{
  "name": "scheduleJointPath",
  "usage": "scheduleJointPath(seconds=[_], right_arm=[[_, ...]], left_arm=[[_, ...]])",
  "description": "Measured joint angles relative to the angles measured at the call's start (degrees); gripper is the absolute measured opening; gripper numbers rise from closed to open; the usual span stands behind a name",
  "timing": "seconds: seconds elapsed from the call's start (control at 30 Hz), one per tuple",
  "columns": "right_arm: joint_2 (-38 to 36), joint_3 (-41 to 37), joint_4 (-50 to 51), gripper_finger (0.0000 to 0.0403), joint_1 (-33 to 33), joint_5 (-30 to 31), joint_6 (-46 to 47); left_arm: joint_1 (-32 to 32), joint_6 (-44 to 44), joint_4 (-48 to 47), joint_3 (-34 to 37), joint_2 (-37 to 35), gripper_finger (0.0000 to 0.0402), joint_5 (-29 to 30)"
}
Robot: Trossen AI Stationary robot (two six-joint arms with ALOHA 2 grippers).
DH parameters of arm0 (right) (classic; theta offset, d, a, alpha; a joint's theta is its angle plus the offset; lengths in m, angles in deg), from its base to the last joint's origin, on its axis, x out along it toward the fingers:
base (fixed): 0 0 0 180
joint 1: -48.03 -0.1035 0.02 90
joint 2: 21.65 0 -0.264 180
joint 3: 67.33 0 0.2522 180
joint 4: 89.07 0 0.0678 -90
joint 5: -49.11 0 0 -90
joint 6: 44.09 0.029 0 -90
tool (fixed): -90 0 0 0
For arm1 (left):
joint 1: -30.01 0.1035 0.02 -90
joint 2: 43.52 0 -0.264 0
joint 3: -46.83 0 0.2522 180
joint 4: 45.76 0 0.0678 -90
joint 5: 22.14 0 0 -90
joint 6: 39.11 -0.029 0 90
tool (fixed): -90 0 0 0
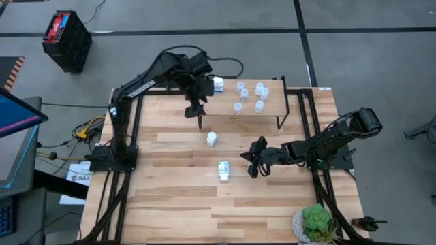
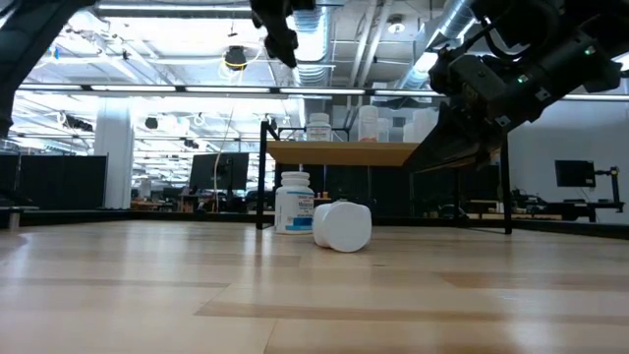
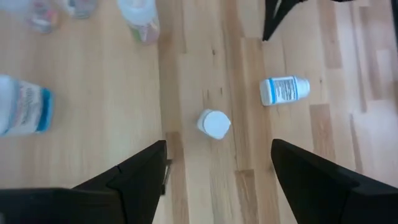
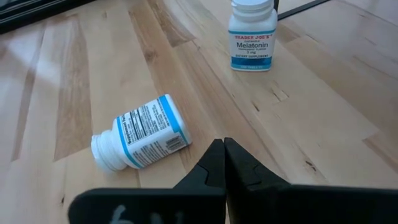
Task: Pick and place medicine bottles onto shelf by color
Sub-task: Put the top white blue pill bottle on the shelf
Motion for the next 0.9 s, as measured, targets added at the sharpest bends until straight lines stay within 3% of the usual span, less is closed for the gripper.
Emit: scheduleJointPath(seconds=[0.17,0.33,0.6,0.73,0.9], right_arm=[[0.00,0.00,0.14,0.0008,0.07,0.00,-0.01],[0.00,0.00,0.22,0.0008,0.09,0.02,-0.05],[0.00,0.00,0.23,0.0008,0.11,0.02,-0.05],[0.00,0.00,0.23,0.0008,0.11,0.04,-0.10],[0.00,0.00,0.25,0.0008,0.11,0.11,-0.23]], left_arm=[[-1.72,3.70,-0.09,7.37,-7.64,0.0274,-0.37],[-5.95,9.69,4.86,23.01,-17.02,0.0274,-1.00],[-13.71,17.01,16.79,49.06,-31.04,0.0274,11.85],[-16.45,24.31,31.83,62.25,-40.53,0.0274,13.03],[-19.34,33.42,56.64,79.24,-48.28,0.0274,21.35]])
